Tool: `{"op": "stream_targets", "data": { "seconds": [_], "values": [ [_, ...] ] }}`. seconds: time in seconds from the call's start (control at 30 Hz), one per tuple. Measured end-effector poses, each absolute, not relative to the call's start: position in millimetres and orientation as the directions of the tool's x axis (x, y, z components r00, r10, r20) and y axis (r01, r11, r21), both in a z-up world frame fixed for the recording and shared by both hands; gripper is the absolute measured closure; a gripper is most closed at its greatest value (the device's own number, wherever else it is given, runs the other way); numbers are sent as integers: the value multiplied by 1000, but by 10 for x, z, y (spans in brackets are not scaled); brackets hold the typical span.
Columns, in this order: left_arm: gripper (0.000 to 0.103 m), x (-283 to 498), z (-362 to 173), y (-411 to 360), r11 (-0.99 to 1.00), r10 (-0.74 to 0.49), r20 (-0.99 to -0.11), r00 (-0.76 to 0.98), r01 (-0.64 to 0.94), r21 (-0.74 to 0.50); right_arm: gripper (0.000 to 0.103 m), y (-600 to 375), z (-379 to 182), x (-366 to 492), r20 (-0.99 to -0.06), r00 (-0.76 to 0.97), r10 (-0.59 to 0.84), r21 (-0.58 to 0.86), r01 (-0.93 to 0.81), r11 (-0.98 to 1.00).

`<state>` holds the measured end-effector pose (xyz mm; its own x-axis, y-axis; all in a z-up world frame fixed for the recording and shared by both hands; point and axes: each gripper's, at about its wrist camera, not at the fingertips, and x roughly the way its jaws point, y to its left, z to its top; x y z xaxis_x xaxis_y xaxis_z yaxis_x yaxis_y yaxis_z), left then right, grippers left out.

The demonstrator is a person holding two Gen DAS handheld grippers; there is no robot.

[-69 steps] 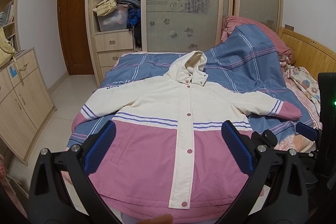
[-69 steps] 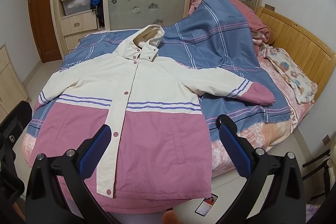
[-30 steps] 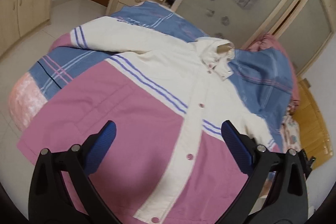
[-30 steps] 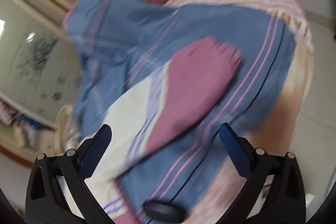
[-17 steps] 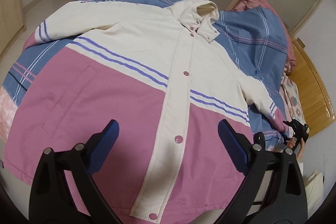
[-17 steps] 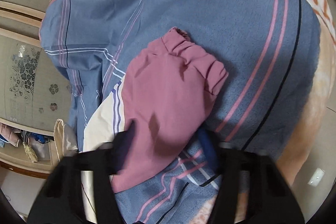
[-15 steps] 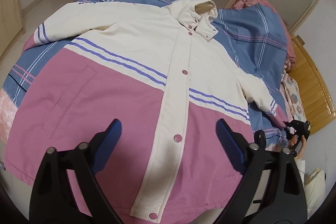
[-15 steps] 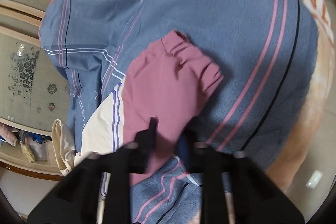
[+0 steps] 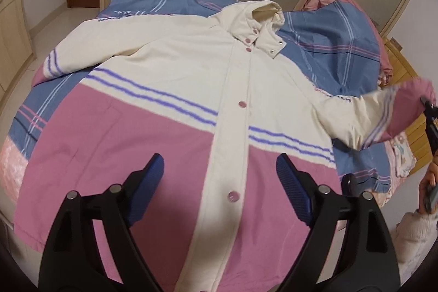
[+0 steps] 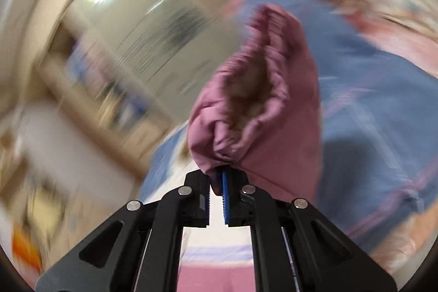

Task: Fold large clothes
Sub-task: 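Fold the pink sleeve across the jacket front with the right tool, release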

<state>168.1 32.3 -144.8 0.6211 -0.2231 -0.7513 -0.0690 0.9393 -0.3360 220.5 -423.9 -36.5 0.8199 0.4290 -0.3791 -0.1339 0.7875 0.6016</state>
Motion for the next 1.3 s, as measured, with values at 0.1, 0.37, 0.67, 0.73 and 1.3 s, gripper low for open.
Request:
{"op": "stream_targets", "data": {
  "seconds": [0.1, 0.37, 0.67, 0.73, 1.3],
  "values": [
    [14, 1748, -1415, 277, 922, -278, -733, 621, -41, -384, 65, -3218, -308, 2199, -444, 624, 643, 531, -395, 750],
    [11, 1904, -1552, 366, 879, -348, -713, 609, -53, -474, 13, -2964, -619, 1830, -461, 583, 670, 555, -399, 730],
    [38, 2442, -2070, 43, 737, -604, -672, 429, -19, -675, 11, -3708, -1510, 1461, -534, 631, 562, 675, -82, 733],
    [38, 2537, -2148, -21, 741, -595, -681, 427, -38, -671, 11, -3768, -1646, 1456, -547, 618, 565, 693, -45, 720],
    [46, 2681, -2318, -62, 795, -531, -746, 401, -67, -602, 11, -3620, -1930, 1511, -569, 562, 600, 712, -28, 701]
  ]
}}
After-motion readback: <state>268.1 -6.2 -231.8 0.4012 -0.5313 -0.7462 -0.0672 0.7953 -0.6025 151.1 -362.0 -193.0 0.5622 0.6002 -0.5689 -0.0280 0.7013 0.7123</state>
